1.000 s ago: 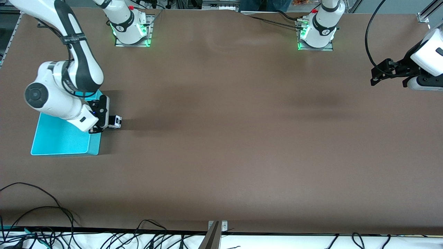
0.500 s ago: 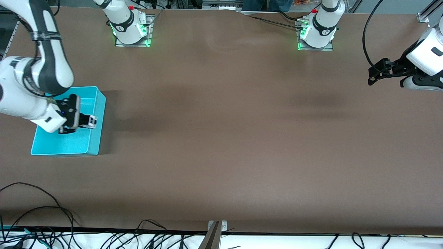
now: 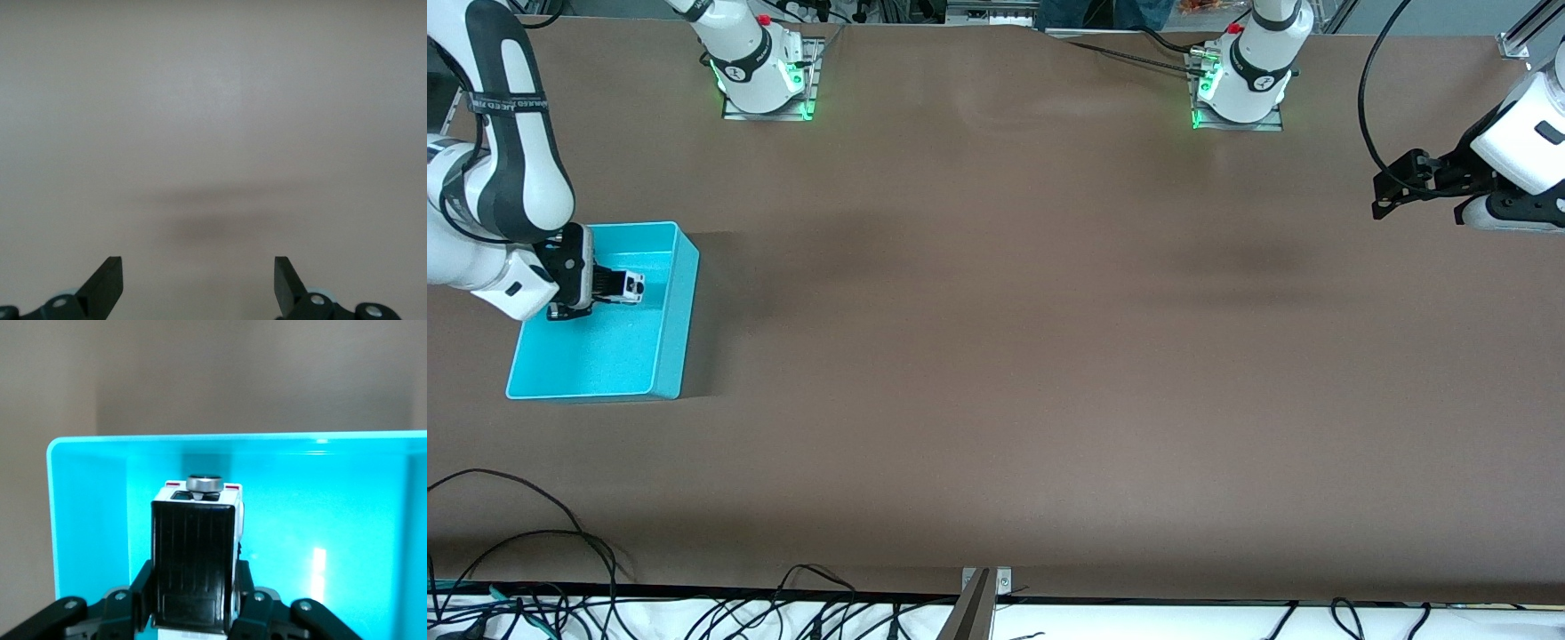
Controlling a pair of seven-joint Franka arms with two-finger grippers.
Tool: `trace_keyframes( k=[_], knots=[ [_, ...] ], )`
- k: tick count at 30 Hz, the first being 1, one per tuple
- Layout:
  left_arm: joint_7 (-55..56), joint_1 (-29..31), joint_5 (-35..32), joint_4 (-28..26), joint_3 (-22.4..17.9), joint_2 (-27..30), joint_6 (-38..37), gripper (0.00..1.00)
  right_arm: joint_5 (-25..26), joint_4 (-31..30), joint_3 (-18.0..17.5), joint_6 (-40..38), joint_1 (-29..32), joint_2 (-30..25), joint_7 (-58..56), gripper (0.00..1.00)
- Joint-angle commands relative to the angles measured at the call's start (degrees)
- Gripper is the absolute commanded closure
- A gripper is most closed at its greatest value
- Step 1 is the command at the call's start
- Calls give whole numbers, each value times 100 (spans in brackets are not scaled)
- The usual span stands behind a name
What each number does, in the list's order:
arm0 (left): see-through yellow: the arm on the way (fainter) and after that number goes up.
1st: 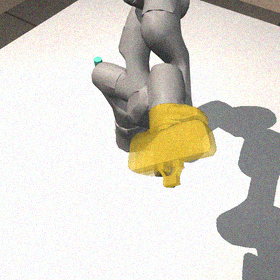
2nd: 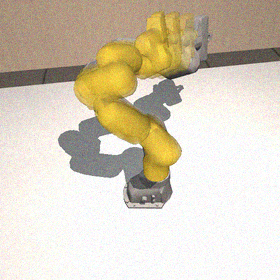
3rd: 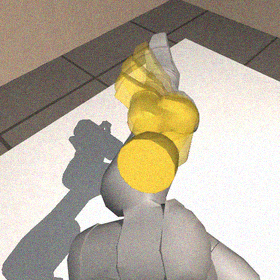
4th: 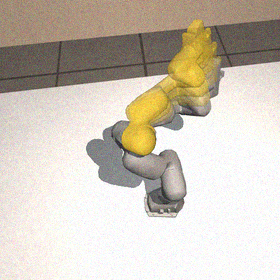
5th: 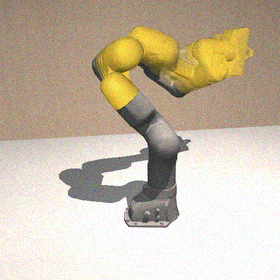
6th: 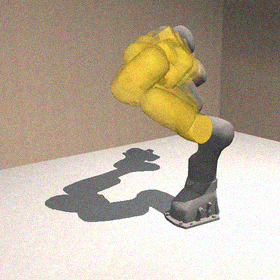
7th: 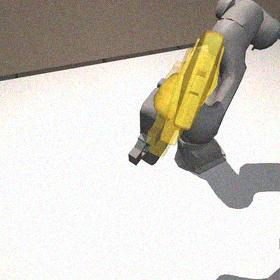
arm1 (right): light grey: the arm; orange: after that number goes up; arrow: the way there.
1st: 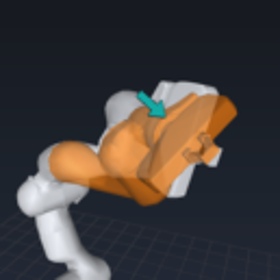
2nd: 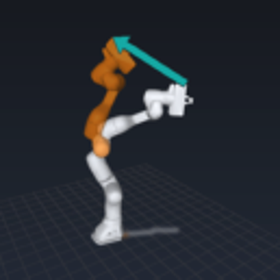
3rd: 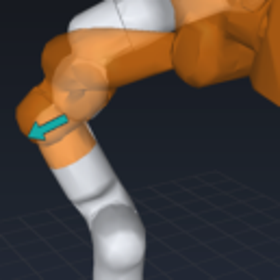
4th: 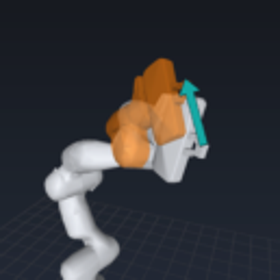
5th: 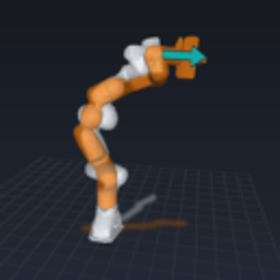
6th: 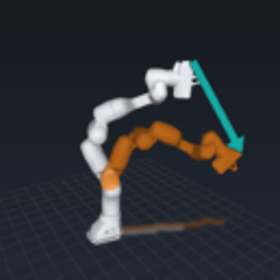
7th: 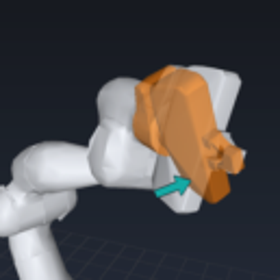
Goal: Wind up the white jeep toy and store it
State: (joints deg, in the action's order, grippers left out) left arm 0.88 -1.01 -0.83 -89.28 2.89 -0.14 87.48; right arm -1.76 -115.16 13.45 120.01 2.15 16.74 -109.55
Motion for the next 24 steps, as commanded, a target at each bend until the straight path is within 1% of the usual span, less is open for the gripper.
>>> trace_keyframes(
  k=[1, 5, 12, 16, 21, 24],
  knots=[
    [35, -13, 179, 95, -25, -4, -47, 0, -131, -428, 61, 426, 66, -109, -347, 86],
    [35, -13, 179, 95, -16, -4, -38, 0, -122, -648, 61, 585, 154, -74, -365, 86],
    [35, -22, 179, 95, -16, -13, -21, 0, -131, -1070, 52, 1208, 312, -30, -541, 85],
    [35, -14, 214, 95, -25, -4, -21, 0, -131, -1114, 52, 1332, 373, 31, -541, 84],
    [35, -5, 285, 95, -43, -4, -21, 0, -175, -1114, 52, 1402, 382, 137, -550, 81],
    [35, -5, 285, 95, -43, 5, -21, 0, -219, -1114, 52, 1411, 382, 189, -550, 75]
  ],
)
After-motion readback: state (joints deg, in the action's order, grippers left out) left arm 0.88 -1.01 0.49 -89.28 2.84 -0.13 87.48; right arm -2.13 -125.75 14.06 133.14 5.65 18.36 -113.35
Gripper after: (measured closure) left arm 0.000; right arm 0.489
